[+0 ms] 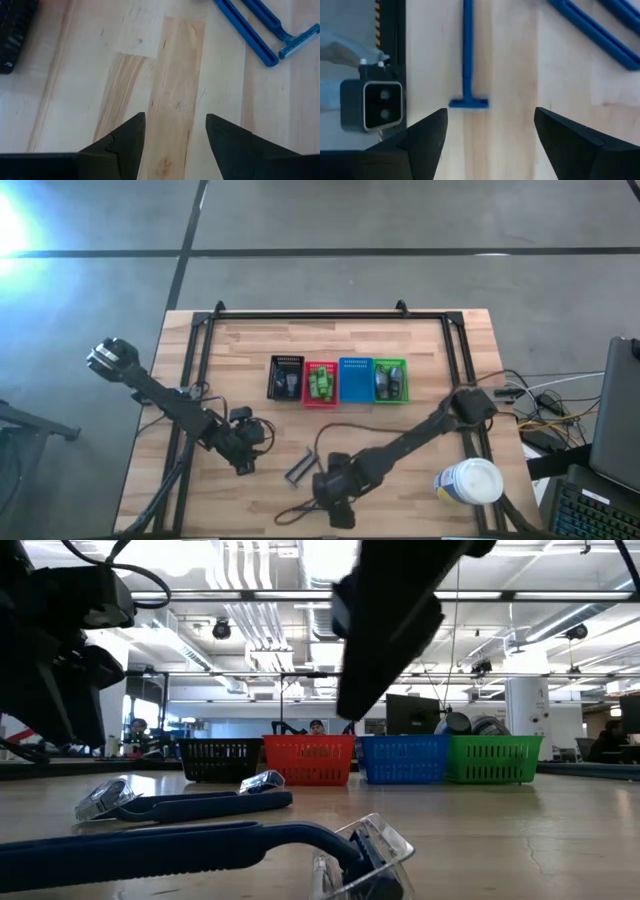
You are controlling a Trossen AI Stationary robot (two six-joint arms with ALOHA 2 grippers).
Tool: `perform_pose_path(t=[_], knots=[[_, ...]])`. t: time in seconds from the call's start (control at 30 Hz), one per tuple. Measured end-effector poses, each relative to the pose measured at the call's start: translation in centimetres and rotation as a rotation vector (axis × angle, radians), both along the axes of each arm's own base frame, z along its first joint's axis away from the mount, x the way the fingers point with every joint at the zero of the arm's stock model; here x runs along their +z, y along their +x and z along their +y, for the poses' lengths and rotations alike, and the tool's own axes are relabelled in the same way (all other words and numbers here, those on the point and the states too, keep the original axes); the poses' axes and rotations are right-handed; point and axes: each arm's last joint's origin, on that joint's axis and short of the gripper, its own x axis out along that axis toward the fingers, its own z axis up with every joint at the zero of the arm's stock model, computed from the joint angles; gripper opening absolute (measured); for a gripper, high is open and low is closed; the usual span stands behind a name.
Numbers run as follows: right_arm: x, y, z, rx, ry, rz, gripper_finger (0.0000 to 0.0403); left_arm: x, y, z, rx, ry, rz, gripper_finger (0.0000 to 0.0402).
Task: Pick & Place Travel size toiletries
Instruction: Put the blue razor into the blue basket
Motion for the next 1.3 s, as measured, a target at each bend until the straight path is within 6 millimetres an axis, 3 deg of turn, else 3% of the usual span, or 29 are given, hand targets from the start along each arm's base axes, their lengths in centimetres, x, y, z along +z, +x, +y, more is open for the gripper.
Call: perform_pose_path(t=[0.37, 0.63, 0.8, 1.13, 1.3], knots=[[-2.1, 2.6, 4.1, 0.083, -0.074, -0.057, 0.0301, 0.0, 0.0, 0.0, -0.018, 0.012, -0.003, 0.0213], [-3.6, 2.4, 4.1, -0.025, -0.134, -0.084, 0.0269, 0.0, 0.1, 0.0, -0.013, 0.018, -0.009, 0.0213], [-4.3, 2.0, 4.9, -0.008, -0.116, -0.109, 0.0233, 0.0, 0.1, 0.0, -0.013, 0.018, -0.01, 0.0213], [-6.3, 1.0, 4.5, 0.003, -0.153, -0.073, 0.0197, 0.0, 0.1, 0.0, -0.01, 0.021, -0.012, 0.0213], [-6.3, 0.9, 4.5, 0.008, -0.158, -0.065, 0.0157, 0.0, 0.1, 0.0, -0.009, 0.02, -0.012, 0.0213]])
